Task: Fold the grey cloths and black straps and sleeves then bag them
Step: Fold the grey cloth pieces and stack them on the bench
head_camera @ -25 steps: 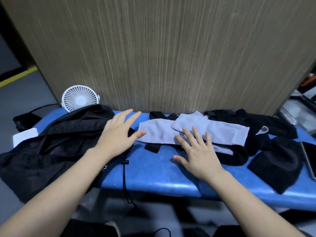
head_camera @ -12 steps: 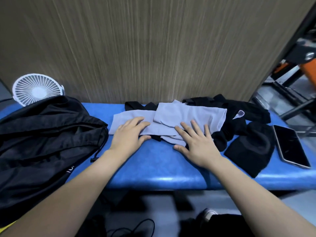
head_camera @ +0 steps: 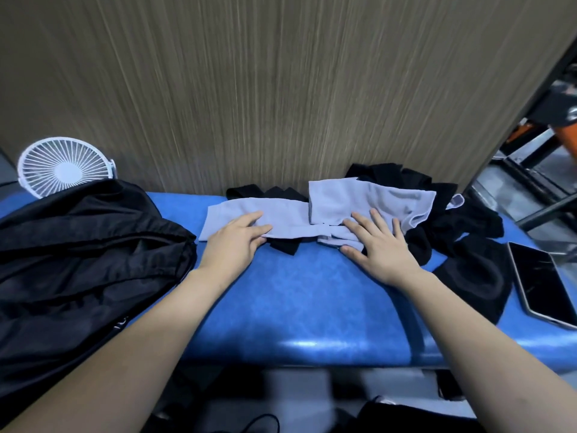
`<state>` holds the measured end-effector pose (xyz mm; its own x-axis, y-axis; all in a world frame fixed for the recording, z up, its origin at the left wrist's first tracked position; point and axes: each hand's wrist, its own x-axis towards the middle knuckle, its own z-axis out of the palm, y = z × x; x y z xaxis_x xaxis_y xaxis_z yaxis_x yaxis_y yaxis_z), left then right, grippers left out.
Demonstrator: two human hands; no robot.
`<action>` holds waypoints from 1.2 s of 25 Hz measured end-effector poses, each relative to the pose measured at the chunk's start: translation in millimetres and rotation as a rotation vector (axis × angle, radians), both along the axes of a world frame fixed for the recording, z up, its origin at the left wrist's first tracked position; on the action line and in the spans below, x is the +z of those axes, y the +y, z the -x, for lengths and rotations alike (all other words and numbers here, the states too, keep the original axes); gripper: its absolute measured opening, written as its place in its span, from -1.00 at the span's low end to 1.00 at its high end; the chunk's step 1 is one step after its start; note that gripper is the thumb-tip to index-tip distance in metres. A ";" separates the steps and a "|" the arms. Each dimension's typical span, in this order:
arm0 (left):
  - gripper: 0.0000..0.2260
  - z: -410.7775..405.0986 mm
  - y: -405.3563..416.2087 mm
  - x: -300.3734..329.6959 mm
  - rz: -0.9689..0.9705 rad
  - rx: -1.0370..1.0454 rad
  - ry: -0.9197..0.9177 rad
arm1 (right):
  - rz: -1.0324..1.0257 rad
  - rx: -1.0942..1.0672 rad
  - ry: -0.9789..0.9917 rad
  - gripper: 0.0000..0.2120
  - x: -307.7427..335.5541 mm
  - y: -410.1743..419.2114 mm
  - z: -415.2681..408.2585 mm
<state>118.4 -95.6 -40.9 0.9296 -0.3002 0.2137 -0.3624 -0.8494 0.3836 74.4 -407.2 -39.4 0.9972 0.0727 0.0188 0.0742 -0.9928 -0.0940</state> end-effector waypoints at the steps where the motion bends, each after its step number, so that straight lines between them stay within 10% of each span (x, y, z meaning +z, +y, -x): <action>1: -0.72 -2.9 -1.8 0.2 0.005 0.005 0.007 | -0.005 0.001 -0.005 -0.32 0.1 -0.2 -1.0; 13: -0.86 49.2 15.3 5.6 -0.073 -0.102 -0.367 | 0.108 0.259 -0.335 -0.44 16.2 59.9 35.6; 23: -0.57 33.8 54.1 10.9 -0.140 0.083 -0.227 | 0.097 0.097 -0.578 -0.80 1.9 85.3 10.2; 30: -0.79 16.1 76.0 8.9 -0.078 0.134 -0.140 | -0.049 0.102 -0.631 -0.95 12.9 99.4 11.8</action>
